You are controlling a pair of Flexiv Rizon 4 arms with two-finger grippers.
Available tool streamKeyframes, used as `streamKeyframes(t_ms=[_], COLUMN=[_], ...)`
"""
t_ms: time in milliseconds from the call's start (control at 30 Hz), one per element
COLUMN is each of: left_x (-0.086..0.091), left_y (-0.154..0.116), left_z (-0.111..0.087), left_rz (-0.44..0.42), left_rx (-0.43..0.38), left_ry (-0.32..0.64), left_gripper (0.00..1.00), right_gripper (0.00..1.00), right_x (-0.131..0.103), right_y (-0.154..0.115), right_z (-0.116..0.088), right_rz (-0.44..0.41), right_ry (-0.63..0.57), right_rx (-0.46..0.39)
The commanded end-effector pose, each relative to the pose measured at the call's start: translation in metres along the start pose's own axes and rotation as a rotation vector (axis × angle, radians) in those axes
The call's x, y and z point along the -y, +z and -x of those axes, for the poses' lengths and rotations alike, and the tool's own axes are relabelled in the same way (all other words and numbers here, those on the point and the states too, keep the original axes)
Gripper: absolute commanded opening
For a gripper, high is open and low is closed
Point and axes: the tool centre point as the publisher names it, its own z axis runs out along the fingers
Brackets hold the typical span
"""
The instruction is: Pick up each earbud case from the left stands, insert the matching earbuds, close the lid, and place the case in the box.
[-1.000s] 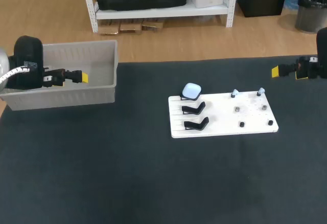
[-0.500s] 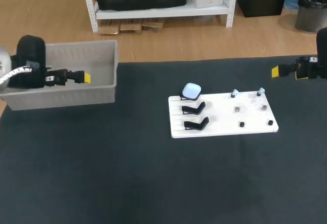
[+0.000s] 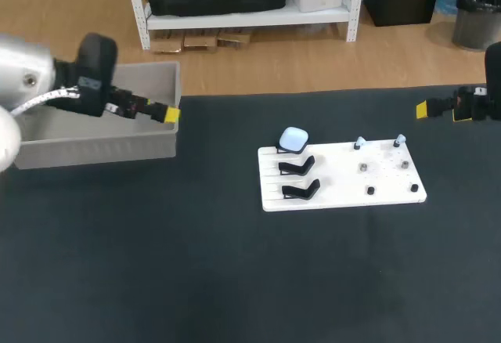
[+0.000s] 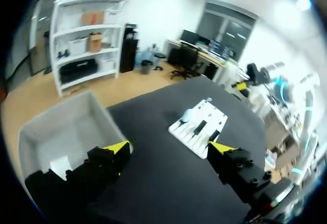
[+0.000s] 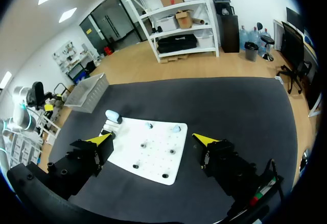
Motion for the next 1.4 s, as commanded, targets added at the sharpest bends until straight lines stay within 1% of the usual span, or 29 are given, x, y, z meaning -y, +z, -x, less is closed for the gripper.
streamKeyframes(t_ms=[33, 100, 233, 467, 600, 733, 800, 1033, 1167, 1267, 1400], left_x=[-0.003, 0.002, 0.012, 0.023, 0.026, 0.026, 0.025, 0.028, 0.028, 0.028, 0.032], left_y=[0.024, 0.033, 0.051, 0.081, 0.093, 0.106, 0.111, 0.131, 0.142, 0.151, 0.159], left_z=[0.012, 0.016, 0.023, 0.028, 0.030, 0.029, 0.029, 0.031, 0.030, 0.027, 0.022], left_rz=[-0.139, -0.170, -0.200, -0.245, -0.301, -0.331, -0.352, -0.404, -0.415, -0.420, -0.448], left_rx=[-0.031, -0.049, -0.074, -0.038, -0.017, 0.003, 0.007, 0.005, 0.010, 0.010, 0.011], left_ry=[0.120, 0.169, 0.251, 0.388, 0.429, 0.471, 0.479, 0.561, 0.584, 0.585, 0.591], left_gripper=[1.00, 1.00, 1.00, 1.00, 1.00, 1.00, 1.00, 1.00, 1.00, 1.00, 1.00], right_gripper=[1.00, 1.00, 1.00, 1.00, 1.00, 1.00, 1.00, 1.00, 1.00, 1.00, 1.00], right_x=[0.000, 0.000, 0.000, 0.000, 0.000, 0.000, 0.000, 0.000, 0.000, 0.000, 0.000], right_y=[0.000, 0.000, 0.000, 0.000, 0.000, 0.000, 0.000, 0.000, 0.000, 0.000, 0.000], right_z=[0.000, 0.000, 0.000, 0.000, 0.000, 0.000, 0.000, 0.000, 0.000, 0.000, 0.000], right_rz=[-0.002, -0.002, -0.002, -0.002, -0.002, -0.002, -0.002, -0.002, -0.002, -0.002, -0.002], right_ry=[0.000, 0.000, 0.000, 0.000, 0.000, 0.000, 0.000, 0.000, 0.000, 0.000, 0.000], right_rx=[-0.001, -0.001, -0.001, -0.001, -0.001, -0.001, -0.001, -0.001, -0.001, -0.001, -0.001])
